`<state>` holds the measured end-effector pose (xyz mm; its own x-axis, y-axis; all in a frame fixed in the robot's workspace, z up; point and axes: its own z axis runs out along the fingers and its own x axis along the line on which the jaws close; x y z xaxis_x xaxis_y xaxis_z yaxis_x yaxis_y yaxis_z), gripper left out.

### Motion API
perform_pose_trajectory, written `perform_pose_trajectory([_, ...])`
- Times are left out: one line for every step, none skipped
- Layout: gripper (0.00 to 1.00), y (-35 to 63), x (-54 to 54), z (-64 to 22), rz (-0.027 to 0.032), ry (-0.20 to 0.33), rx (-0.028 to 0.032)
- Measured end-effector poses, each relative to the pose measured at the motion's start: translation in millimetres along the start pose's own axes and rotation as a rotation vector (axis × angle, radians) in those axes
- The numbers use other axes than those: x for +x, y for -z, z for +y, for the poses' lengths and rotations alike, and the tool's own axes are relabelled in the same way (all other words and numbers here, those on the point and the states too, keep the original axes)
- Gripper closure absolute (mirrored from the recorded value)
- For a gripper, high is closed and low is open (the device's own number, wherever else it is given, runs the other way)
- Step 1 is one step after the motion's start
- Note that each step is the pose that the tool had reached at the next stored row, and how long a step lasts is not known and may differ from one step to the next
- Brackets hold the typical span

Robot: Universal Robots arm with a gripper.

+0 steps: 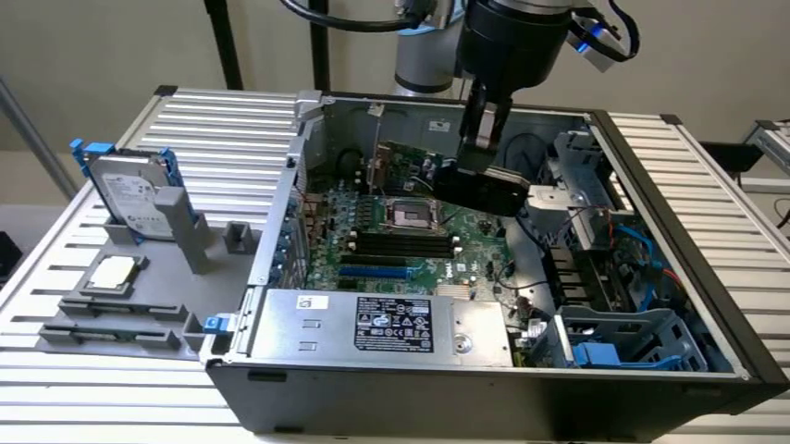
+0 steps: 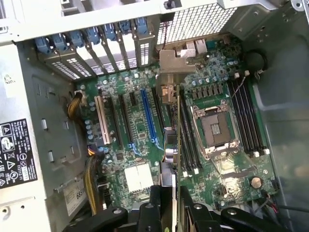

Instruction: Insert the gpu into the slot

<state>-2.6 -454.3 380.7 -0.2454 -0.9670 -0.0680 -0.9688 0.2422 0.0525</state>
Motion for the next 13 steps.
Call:
perform_pose_trajectory([0.74, -0.7, 0.3, 0.8, -0.0037, 0.005, 0.0048])
perform_pose_trajectory([0.74, -1.3, 0.5, 1.6, -0.0066, 0.009, 0.009])
perform_pose_trajectory([0.74, -2.3, 0.9, 2.7, -0.0096, 0.012, 0.0124])
perform_pose_trajectory([0.74, -3.5, 1.3, 4.1, -0.0118, 0.016, 0.0154])
perform_pose_trajectory([0.74, -4.9, 1.8, 5.4, -0.0127, 0.021, 0.0167])
perform_pose_trajectory([0.74, -6.8, 2.3, 6.8, -0.0131, 0.026, 0.0172])
perform_pose_trajectory([0.74, -8.6, 2.7, 7.9, -0.0135, 0.032, 0.0174])
perform_pose_trajectory([0.74, -10.5, 3.0, 8.5, -0.0134, 0.042, 0.0168])
perform_pose_trajectory([0.74, -12.3, 3.3, 9.0, -0.0134, 0.052, 0.0159])
perform_pose_trajectory([0.74, -14.2, 3.5, 9.3, -0.0136, 0.063, 0.0149])
perform_pose_trajectory([0.74, -15.9, 3.7, 9.6, -0.0137, 0.075, 0.0139])
perform_pose_trajectory([0.74, -17.7, 3.9, 9.9, -0.0138, 0.087, 0.0128])
perform_pose_trajectory([0.74, -19.6, 4.1, 9.9, -0.0138, 0.101, 0.0115])
